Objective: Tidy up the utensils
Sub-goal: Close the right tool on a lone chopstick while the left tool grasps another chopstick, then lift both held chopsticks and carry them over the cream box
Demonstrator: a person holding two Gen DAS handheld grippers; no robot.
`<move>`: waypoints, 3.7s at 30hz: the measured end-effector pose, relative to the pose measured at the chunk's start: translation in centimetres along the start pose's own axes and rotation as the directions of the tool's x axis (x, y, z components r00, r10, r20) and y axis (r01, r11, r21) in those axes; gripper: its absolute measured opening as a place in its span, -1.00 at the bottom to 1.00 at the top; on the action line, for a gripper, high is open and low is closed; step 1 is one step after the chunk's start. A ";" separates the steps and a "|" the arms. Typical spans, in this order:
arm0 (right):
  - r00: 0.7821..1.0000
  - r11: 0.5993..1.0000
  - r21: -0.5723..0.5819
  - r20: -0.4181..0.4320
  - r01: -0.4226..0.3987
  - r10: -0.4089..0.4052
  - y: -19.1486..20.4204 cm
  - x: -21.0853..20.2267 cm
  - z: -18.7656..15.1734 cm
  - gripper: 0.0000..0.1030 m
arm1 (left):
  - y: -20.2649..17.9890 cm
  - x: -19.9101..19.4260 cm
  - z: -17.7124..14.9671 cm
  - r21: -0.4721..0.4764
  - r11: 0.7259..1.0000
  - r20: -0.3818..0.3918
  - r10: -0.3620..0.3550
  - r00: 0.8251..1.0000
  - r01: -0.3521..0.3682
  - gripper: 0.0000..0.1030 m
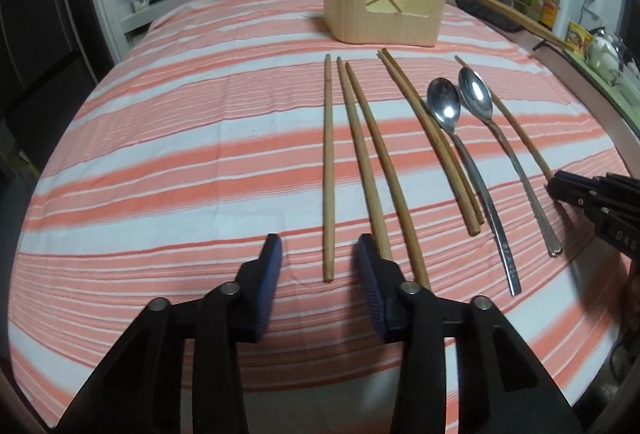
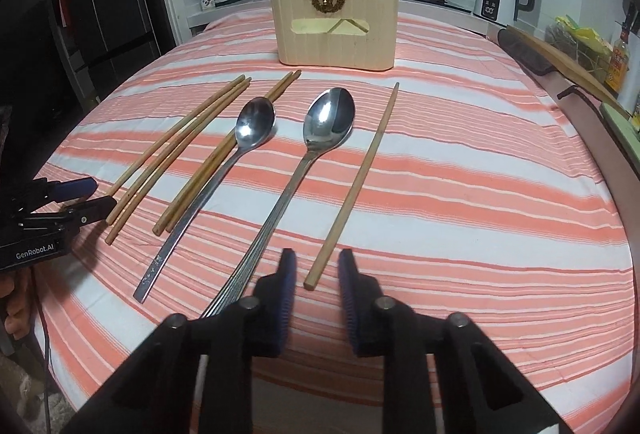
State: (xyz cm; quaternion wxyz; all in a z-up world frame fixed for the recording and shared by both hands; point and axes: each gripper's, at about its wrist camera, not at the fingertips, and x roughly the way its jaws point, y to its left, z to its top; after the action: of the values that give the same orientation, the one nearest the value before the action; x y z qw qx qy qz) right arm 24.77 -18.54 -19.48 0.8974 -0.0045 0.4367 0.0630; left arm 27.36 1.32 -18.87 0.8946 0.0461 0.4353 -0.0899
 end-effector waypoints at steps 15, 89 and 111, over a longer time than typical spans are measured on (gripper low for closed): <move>0.988 0.986 0.070 0.011 0.153 -0.154 -5.6 -2.2 -1.6 -0.87 | 0.0 -1.8 -2.4 -0.208 0.978 0.053 0.023 0.998 -0.011 -0.92; 0.946 1.000 0.000 0.324 0.025 -0.023 -5.0 -14.6 4.4 -0.88 | 2.4 -14.2 4.1 -0.143 0.987 0.363 -0.015 0.932 0.071 -0.95; 0.911 1.000 -0.003 0.412 -0.006 0.007 -4.7 -18.2 6.7 -0.88 | 2.3 -17.4 6.5 -0.129 0.986 0.446 -0.041 0.894 0.109 -0.95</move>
State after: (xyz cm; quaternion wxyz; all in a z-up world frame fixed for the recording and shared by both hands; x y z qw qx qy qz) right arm 19.51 -24.73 -1.28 0.9690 0.0095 0.2380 0.0660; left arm 22.29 4.61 -1.14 0.9667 -0.0601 0.2281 -0.0994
